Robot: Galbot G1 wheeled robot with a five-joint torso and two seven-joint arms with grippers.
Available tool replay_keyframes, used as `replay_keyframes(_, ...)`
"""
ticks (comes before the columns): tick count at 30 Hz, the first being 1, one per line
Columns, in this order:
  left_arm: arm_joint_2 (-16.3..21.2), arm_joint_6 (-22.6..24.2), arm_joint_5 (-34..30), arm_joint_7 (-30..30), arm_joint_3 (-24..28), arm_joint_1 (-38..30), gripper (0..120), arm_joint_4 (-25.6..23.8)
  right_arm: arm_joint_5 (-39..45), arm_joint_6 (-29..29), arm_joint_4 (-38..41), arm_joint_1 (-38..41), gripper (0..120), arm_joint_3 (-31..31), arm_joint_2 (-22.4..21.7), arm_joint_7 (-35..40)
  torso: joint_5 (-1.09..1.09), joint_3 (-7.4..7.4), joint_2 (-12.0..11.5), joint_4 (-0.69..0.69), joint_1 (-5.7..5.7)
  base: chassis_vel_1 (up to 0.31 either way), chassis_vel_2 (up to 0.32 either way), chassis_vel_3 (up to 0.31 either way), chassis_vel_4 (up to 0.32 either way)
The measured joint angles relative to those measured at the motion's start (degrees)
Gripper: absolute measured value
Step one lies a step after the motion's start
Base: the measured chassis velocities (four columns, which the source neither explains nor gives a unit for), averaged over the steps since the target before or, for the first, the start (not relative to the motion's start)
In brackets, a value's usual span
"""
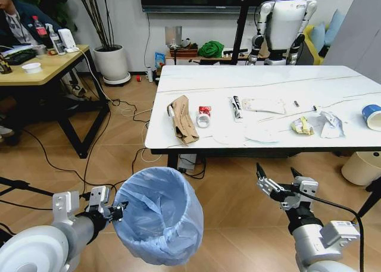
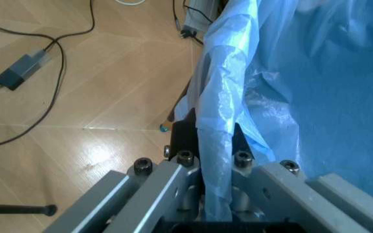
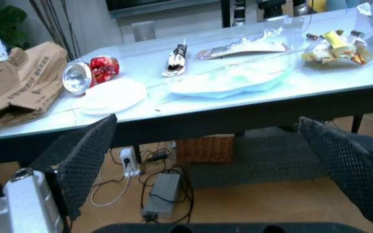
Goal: Pick up the trash bin and place the trash from the table into it.
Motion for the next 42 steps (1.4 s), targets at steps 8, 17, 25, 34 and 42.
replay_keyframes(8,-0.2,0.0,0.0,-0.2,0.1,0.3,0,0.0,0.4,-0.3,0.3,-0.1,100,0.1,-0.4,0.1,0.0,1.14,2.0,0.0,0.87,0.0,0.0,0.0,0.0)
replay_keyframes(17,-0.3,0.0,0.2,-0.3,0.6,0.5,0,0.0,1.5,-1.1,0.3,-0.1,100,0.8,-1.4,0.3,0.0,2.57,4.5,0.0,1.89,0.0,0.0,0.0,0.0)
replay_keyframes(25,-0.4,0.0,0.2,-0.5,0.7,0.8,0,0.0,2.8,-1.5,0.3,0.2,100,1.5,-2.5,0.6,0.0,3.71,6.5,0.0,2.77,0.0,0.0,0.0,0.0)
replay_keyframes(34,-0.7,0.0,1.4,-0.2,0.8,1.6,0,0.0,9.7,-4.2,0.3,3.8,100,4.0,-7.1,2.7,0.0,4.64,8.2,0.01,3.62,0.0,0.0,0.0,0.0)
replay_keyframes(42,-0.5,0.0,2.0,-0.2,0.7,2.2,0,0.0,18.3,-7.4,-0.3,9.9,100,4.4,-14.4,5.9,0.0,4.55,8.1,0.01,3.57,0.0,0.0,0.0,0.0)
